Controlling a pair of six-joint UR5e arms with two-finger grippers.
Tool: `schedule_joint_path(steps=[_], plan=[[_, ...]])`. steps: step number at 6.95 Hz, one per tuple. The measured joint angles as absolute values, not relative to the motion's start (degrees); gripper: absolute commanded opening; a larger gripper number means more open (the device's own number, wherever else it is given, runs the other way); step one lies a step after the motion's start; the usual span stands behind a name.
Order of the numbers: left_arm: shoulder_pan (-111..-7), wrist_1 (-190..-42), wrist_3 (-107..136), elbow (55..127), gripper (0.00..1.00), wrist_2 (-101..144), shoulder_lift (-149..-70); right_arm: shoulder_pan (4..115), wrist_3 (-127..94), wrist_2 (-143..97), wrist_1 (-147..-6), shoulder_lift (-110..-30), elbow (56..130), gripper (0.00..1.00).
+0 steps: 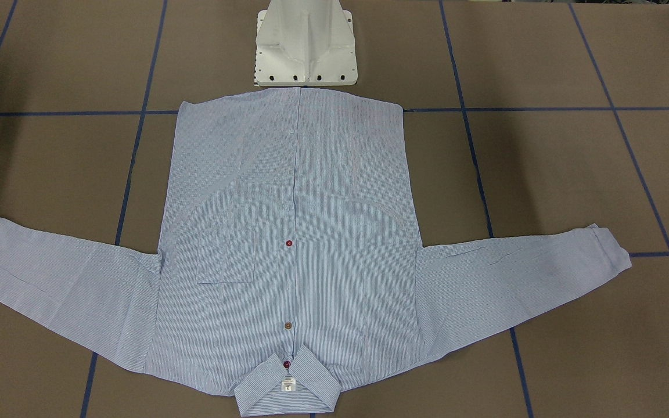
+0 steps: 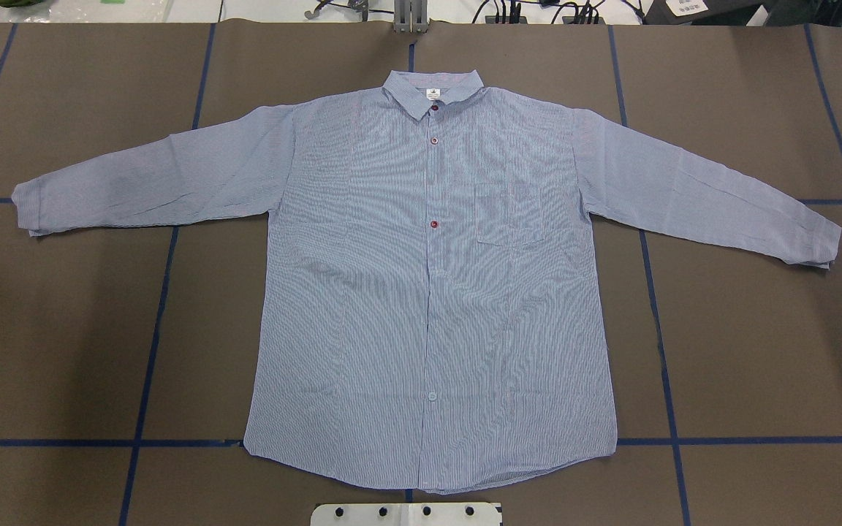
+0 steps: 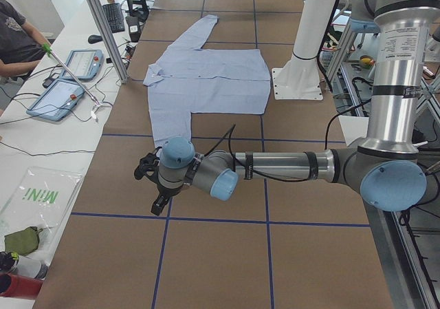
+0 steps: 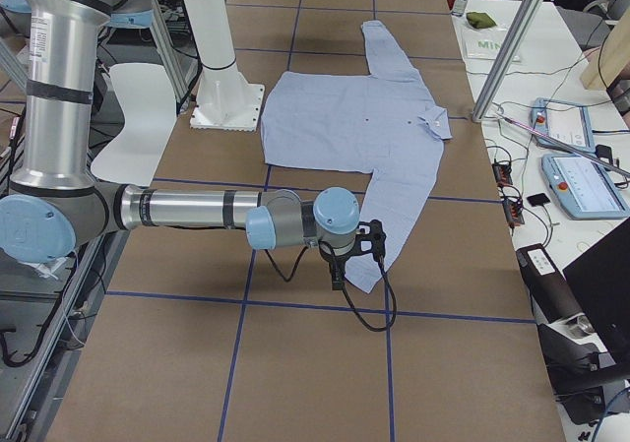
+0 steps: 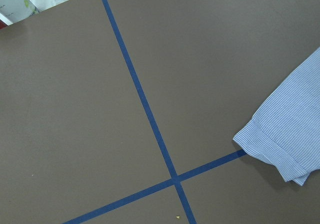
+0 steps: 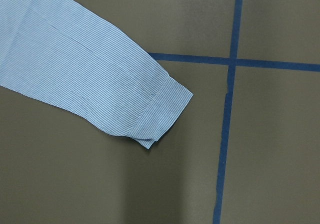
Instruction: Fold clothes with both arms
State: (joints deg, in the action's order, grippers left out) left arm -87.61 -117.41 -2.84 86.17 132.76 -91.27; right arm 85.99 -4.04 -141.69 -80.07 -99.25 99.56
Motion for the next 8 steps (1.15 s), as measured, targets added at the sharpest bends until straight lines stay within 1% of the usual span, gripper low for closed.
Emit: schedule_joint_path(steps=[2,3,4,5,6,8], plan=[[-87.53,-117.42,-2.83,86.21,1.00,132.63,-90.98,84.13,-4.68,-142.61,-77.12,-98.75,98.18,1.00],[-87.49,-117.55,-2.88,86.21,0.99,132.72,-90.95,82.71,-5.64,-143.93,-76.52,-98.09,96.55,1.00],[-87.47,-117.59,-2.87,86.24,0.99,132.89,-90.93,81.63,-7.35,-144.60,-75.91,-96.14,93.29,1.00],[-87.45,-117.59,-2.88,86.30,0.99,133.03,-90.90,80.73,-12.09,-144.71,-75.49,-93.24,89.91,0.98],[-87.45,-117.60,-2.90,86.33,0.99,133.10,-90.89,79.81,-18.70,-143.84,-75.27,-90.88,88.20,0.94],[-87.45,-117.62,-2.88,86.19,0.99,133.15,-90.88,77.98,-30.13,-140.16,-72.09,-89.29,86.76,0.93]])
